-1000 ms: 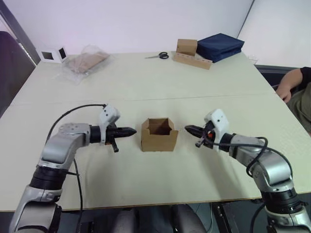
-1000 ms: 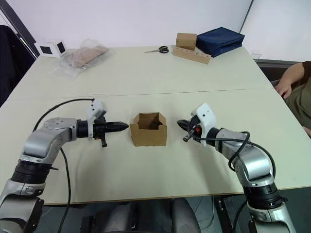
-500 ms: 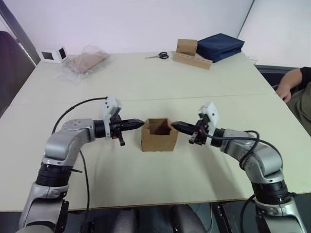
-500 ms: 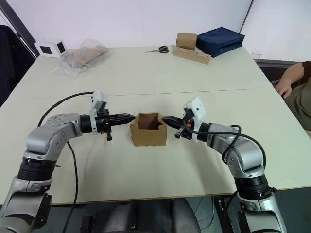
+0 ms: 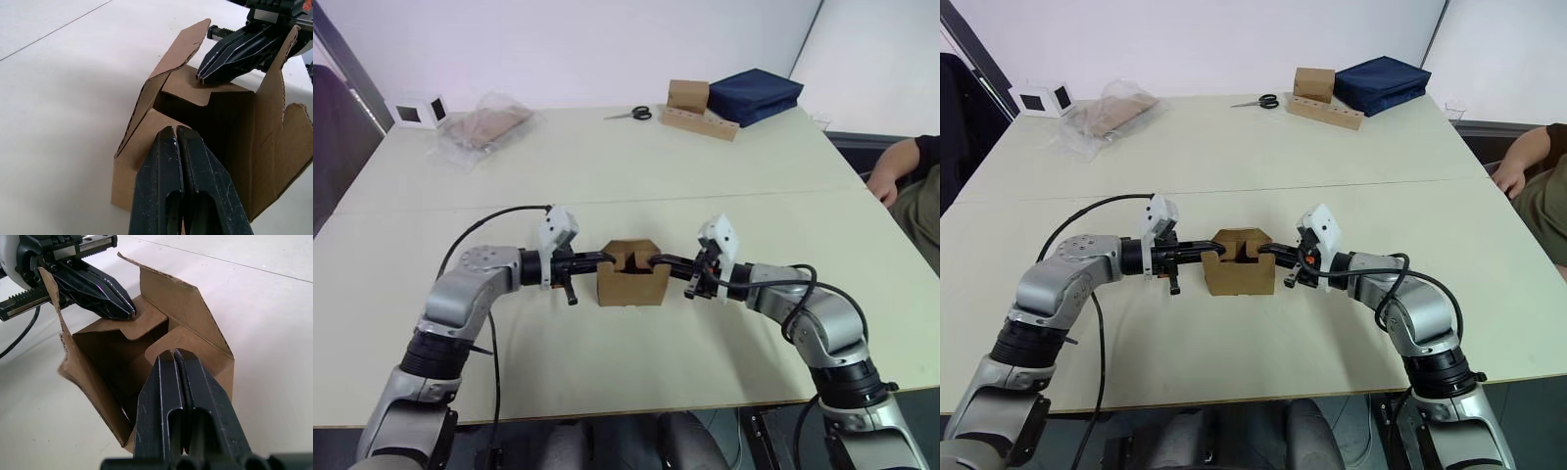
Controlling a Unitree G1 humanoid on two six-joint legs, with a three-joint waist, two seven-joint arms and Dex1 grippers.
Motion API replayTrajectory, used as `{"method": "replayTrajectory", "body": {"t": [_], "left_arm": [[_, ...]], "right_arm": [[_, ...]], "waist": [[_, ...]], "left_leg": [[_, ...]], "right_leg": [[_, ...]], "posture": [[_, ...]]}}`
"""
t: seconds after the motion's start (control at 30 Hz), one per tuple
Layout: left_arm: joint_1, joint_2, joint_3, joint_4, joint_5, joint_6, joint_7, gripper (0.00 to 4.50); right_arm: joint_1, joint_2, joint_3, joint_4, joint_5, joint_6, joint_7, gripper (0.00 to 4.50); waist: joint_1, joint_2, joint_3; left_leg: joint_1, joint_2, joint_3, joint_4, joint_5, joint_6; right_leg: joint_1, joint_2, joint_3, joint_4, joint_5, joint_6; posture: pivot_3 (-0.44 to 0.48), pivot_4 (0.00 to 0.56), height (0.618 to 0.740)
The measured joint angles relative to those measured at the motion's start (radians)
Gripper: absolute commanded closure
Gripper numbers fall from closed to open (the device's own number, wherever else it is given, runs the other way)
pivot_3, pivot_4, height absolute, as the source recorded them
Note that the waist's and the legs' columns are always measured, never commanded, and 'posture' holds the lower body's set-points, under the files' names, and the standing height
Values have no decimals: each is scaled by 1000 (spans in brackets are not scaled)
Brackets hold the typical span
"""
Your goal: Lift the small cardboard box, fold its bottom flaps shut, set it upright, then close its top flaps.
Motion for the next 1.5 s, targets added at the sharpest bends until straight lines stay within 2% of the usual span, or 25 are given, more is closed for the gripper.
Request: {"method": "replayTrajectory", "body": {"t": [0.4,0.57,0.73,0.87,1.03,1.13,1.23,1.5], "left_arm": [[2,-1,-3,1,1,4,3,4438],[1,-25,94,10,-112,111,21,4438],[-6,51,148,-4,-177,163,-5,4438],[-44,96,167,22,-192,169,-39,4438],[-141,98,153,147,-162,118,-67,4438],[-232,52,109,280,-109,60,-90,4438],[-302,-1,53,387,-54,-3,-120,4438],[-379,-100,-8,574,34,-113,-176,4438]], "right_arm": [[0,1,7,-1,-17,-11,1,4500],[-20,8,-62,-28,44,35,-22,4500],[-65,3,-182,-152,180,127,-67,4500],[-63,-31,-202,-240,250,189,-87,4500],[-25,-56,-175,-341,297,236,-98,4500],[13,-69,-109,-378,280,235,-100,4500],[51,-68,-26,-370,228,207,-102,4500],[51,-51,30,-316,137,142,-110,4500]], "waist": [[0,0,-4],[0,0,-4],[0,0,-4],[4,0,-4],[3,0,-3],[7,-1,-4],[4,-1,-3],[-2,-1,-3]], "left_leg": [[1,0,0,0,0,0],[-1,0,0,0,0,0],[-1,0,-1,-1,0,0],[-1,0,-1,-1,0,0],[-1,0,0,-1,0,0],[-1,0,-1,0,0,0],[-2,-1,0,0,0,0],[-2,0,-1,-1,0,0]], "right_leg": [[1,0,0,0,0,0],[-1,0,0,0,0,0],[-1,0,0,-1,0,0],[-1,0,-1,-1,0,0],[-1,0,-1,-1,0,0],[-1,0,-1,-1,0,0],[-1,0,-1,-2,0,0],[-2,0,-1,-1,0,0]], "posture": [[0,150,740],[0,150,740],[0,150,740],[0,150,740],[0,150,740],[0,150,740],[0,150,740],[0,150,740]]}}
